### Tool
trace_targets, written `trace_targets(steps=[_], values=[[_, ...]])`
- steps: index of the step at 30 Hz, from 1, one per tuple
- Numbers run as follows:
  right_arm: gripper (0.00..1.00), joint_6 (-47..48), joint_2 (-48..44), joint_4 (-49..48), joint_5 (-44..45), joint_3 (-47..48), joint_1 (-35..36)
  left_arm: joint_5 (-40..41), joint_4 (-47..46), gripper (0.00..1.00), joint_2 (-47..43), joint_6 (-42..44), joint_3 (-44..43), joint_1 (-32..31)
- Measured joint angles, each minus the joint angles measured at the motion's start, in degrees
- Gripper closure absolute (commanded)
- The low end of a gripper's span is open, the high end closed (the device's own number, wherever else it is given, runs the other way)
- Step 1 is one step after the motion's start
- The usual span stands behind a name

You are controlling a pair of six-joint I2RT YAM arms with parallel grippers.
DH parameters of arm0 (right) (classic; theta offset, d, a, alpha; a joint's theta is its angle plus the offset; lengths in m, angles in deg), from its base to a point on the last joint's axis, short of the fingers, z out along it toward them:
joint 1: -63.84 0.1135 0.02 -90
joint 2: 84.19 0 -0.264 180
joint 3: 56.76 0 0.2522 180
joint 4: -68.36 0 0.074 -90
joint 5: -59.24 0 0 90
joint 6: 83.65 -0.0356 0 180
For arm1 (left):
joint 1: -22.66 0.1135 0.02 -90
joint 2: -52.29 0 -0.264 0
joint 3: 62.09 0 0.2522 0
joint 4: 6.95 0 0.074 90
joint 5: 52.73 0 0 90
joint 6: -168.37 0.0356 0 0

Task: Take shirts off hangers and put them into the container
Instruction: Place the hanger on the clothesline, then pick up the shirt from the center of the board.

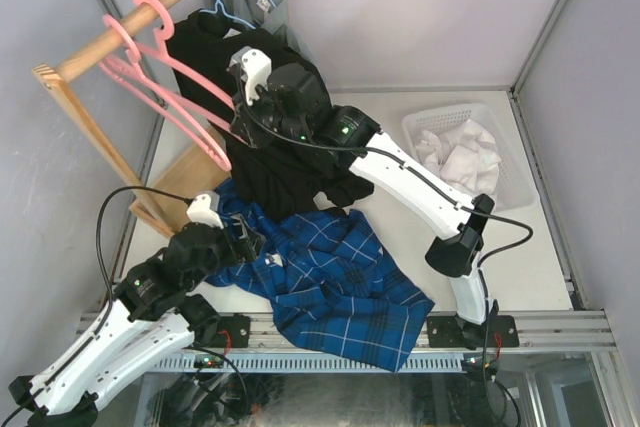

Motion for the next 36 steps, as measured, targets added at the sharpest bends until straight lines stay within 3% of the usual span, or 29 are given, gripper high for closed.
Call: trace_targets(steps=[5, 8, 11, 18, 21, 27, 28, 29, 30, 36], values=[[0.50, 0.7, -4.4, 1.0, -1.1, -9.2, 0.1, 1.0, 0.4, 0.09, -0.9, 0.0, 0.0, 0.0], [0.30, 0.9, -10.1, -1.2, -1.7, -19.6, 0.1, 2.7, 1.7, 0.08, -1.0, -0.6, 0.0, 0.0], [0.19, 1.7, -18.9, -6.4, -1.3, -33.7, 0.1, 3.8, 3.0, 0.08, -1.0, -1.0, 0.0, 0.0], [0.15, 2.0, -42.7, -24.6, 0.5, -66.4, 0.1, 5.1, 4.1, 0.05, -1.1, -1.0, 0.0, 0.0], [0.15, 2.0, -48.0, -29.2, -1.9, -76.8, 0.2, 5.9, 4.8, 0.01, -1.4, -0.7, -0.5, 0.0], [0.14, -0.5, -43.1, -31.6, -3.5, -86.3, 4.5, 9.1, 4.7, 0.00, -2.4, 3.4, -3.4, 0.0], [0.13, -1.3, -41.0, -31.6, -2.9, -86.5, 5.9, 9.8, 4.6, 0.00, -3.0, 4.4, -3.6, 0.0], [0.04, -2.2, -38.8, -31.8, -2.0, -86.6, 7.5, 10.5, 4.6, 0.00, -3.4, 5.1, -3.6, 0.0], [0.01, -3.0, -36.7, -32.3, -1.1, -86.5, 8.9, 11.3, 4.7, 0.00, -3.8, 5.9, -3.6, 0.0], [0.00, -8.2, -24.9, -30.8, 2.2, -80.9, 12.3, 15.0, 4.7, 0.00, -5.8, 8.0, -3.6, 0.0]])
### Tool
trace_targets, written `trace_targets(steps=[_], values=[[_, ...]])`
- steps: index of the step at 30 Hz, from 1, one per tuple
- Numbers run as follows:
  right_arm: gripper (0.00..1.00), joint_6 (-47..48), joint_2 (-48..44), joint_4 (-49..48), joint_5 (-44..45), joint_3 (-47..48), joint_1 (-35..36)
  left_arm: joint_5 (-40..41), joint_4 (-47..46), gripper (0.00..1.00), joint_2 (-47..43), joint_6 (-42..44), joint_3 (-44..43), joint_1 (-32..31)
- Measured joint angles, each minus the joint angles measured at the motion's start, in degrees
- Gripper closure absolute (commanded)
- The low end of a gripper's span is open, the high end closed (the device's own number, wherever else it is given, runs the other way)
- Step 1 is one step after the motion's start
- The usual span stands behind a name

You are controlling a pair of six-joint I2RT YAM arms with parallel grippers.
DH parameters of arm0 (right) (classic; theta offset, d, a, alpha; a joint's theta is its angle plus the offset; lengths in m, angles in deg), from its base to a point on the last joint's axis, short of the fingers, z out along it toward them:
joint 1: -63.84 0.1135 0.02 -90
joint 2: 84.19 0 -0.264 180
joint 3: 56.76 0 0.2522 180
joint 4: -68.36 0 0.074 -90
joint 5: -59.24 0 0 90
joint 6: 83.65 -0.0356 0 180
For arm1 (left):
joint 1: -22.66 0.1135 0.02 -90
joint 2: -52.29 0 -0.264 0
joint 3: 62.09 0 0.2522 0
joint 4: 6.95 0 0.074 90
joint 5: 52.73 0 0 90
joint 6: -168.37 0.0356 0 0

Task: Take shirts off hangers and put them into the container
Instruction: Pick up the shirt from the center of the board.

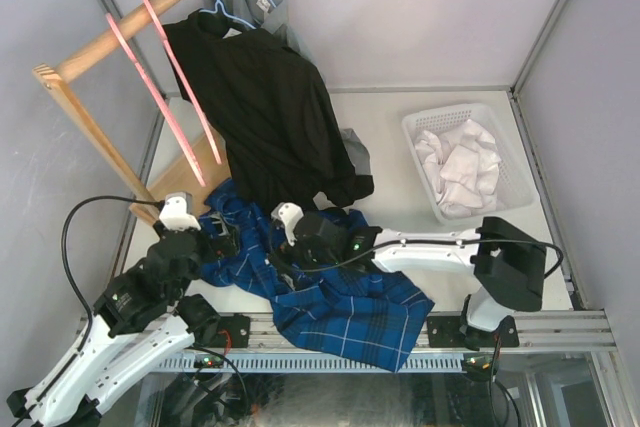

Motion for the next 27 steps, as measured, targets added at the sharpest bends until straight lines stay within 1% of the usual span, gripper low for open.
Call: trace_targets(steps=[2, 7, 15, 18, 19, 20, 21, 22, 24, 25, 26, 27], values=[[0.00, -1.4, 2.2, 0.7, 2.4, 2.7, 0.0, 0.5, 0.0, 0.00, -0.1, 0.1, 0.0, 0.0], [0.00, -2.4, 3.7, 2.4, 8.1, 4.6, -0.2, 1.4, 0.0, 0.00, 0.0, 0.2, 0.0, 0.0], [0.00, -2.5, 15.1, 9.0, 9.0, 10.0, 0.3, 1.4, 0.0, 0.01, 3.2, 0.6, 0.0, 0.0], [0.00, -2.1, 16.1, 9.5, 11.2, 10.4, 1.7, 1.4, 0.0, 0.01, 3.5, 0.7, 0.0, 0.0], [0.03, -2.1, 16.1, 9.8, 11.7, 10.5, 2.0, 1.4, 0.0, 0.01, 3.5, 0.7, 0.0, 0.0], [0.09, -2.1, 16.2, 10.1, 12.3, 10.5, 2.2, 1.4, 0.0, 0.01, 3.4, 0.7, 0.0, 0.0], [0.21, -2.0, 16.2, 10.4, 12.8, 10.5, 2.2, 1.4, 0.0, 0.01, 3.4, 0.7, 0.0, 0.0], [0.37, -1.8, 16.3, 10.6, 13.2, 10.6, 2.2, 1.4, 0.0, 0.01, 3.4, 0.6, 0.0, 0.0], [0.61, -0.9, 16.3, 11.2, 13.7, 10.6, 2.1, 1.4, 0.0, 0.01, 3.4, 0.7, 0.0, 0.0], [0.75, -0.7, 16.3, 11.6, 14.0, 10.6, 2.0, 1.4, 0.0, 0.01, 3.4, 0.7, 0.0, 0.0], [0.95, -0.4, 16.3, 11.9, 14.3, 10.6, 2.0, 1.4, 0.0, 0.01, 3.4, 0.7, 0.0, 0.0], [1.00, 0.0, 16.3, 12.0, 14.3, 10.6, 1.7, 1.4, 0.0, 0.01, 3.4, 0.7, 0.0, 0.0]])
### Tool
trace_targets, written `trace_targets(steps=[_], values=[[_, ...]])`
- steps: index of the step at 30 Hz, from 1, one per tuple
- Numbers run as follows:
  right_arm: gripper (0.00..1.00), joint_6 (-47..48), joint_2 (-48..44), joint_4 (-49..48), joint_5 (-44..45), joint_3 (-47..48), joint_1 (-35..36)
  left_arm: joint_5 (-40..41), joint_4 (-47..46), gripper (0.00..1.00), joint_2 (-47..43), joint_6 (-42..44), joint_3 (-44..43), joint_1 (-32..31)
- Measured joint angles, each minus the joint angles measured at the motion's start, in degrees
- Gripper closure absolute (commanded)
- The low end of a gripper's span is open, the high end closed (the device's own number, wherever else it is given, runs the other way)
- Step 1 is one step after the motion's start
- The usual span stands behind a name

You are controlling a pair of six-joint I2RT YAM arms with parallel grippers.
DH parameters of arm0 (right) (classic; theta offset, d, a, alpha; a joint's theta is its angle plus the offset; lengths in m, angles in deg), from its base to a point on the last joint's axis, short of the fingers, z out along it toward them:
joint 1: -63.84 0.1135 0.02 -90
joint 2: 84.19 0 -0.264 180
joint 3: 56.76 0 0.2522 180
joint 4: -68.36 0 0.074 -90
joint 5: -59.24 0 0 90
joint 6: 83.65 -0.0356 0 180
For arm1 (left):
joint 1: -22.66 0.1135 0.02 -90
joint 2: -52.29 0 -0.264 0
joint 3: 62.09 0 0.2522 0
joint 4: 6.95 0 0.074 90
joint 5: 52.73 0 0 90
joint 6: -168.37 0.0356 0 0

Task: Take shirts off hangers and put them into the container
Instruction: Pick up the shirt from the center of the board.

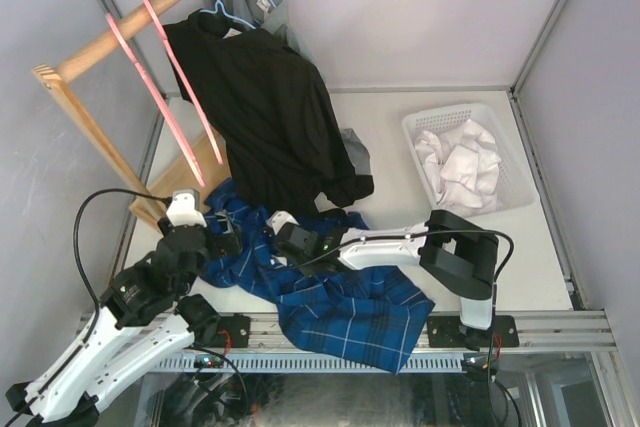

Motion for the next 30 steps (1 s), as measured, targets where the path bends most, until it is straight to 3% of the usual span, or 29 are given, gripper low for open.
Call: trace_targets(steps=[6, 15, 22, 30], values=[[1.00, 3.8, -5.4, -0.8, 0.5, -2.5, 0.9, 0.0, 0.0, 0.01, 0.3, 0.0, 0.0, 0.0], [1.00, 13.4, -39.8, -15.8, 13.9, -15.7, 4.7, 0.6, 0.1, 0.01, -0.4, 0.0, 0.0, 0.0], [1.00, 19.9, -60.0, -22.3, 21.8, -20.5, 0.8, 2.2, 0.3, 0.00, -3.5, 0.0, 0.0, 0.0], [1.00, 22.0, -78.2, -27.4, 22.9, -20.5, -8.4, 2.6, 0.3, 0.01, -4.5, 0.0, 0.0, 0.0]])
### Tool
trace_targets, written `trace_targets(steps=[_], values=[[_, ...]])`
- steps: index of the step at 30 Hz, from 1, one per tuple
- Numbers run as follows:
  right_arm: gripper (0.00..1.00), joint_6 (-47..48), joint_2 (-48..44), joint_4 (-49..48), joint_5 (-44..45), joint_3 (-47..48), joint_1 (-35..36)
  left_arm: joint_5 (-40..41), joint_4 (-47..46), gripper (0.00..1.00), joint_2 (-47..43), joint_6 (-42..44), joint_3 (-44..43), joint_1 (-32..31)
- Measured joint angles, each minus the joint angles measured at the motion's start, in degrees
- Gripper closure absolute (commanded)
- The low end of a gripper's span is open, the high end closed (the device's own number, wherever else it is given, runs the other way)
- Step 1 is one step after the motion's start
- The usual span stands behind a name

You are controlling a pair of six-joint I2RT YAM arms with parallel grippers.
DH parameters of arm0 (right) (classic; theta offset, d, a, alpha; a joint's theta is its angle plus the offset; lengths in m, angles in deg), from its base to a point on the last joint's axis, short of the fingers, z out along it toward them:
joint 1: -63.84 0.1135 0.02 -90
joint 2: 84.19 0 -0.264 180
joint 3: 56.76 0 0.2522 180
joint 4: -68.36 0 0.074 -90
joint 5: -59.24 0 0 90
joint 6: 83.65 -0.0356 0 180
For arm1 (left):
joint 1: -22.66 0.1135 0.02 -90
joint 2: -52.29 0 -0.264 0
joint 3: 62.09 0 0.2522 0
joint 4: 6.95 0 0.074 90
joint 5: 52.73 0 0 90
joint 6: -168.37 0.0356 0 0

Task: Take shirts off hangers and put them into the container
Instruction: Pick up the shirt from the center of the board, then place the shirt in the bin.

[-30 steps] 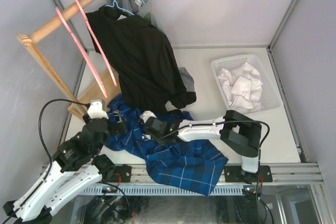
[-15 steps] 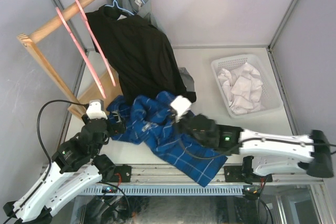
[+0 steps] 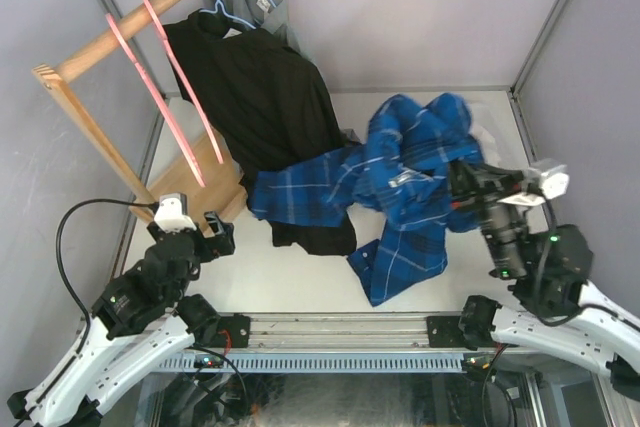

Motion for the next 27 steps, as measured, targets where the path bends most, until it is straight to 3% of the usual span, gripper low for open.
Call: trace_targets(steps=[3, 7, 10, 15, 19, 27], values=[[1.00, 0.9, -1.5, -0.6, 0.5, 2.6, -4.2, 0.0, 0.0, 0.01, 0.5, 0.0, 0.0, 0.0], [1.00, 2.3, 4.3, 2.4, 1.7, 10.9, -11.8, -0.1, 0.0, 0.01, 1.6, 0.0, 0.0, 0.0], [1.00, 0.3, 11.6, 8.3, 0.0, 17.8, -24.0, -0.2, 0.0, 0.01, 1.8, 0.0, 0.0, 0.0], [1.00, -8.6, 23.5, 22.1, -13.5, 29.8, -47.6, -0.2, 0.0, 0.01, 1.8, 0.0, 0.0, 0.0], [1.00, -16.1, 33.2, 30.6, -28.6, 37.5, -60.4, -0.2, 0.0, 0.01, 1.8, 0.0, 0.0, 0.0], [1.00, -25.1, 47.3, 33.6, -41.6, 26.0, -65.8, -0.7, -0.1, 0.01, 2.2, 0.0, 0.0, 0.0]])
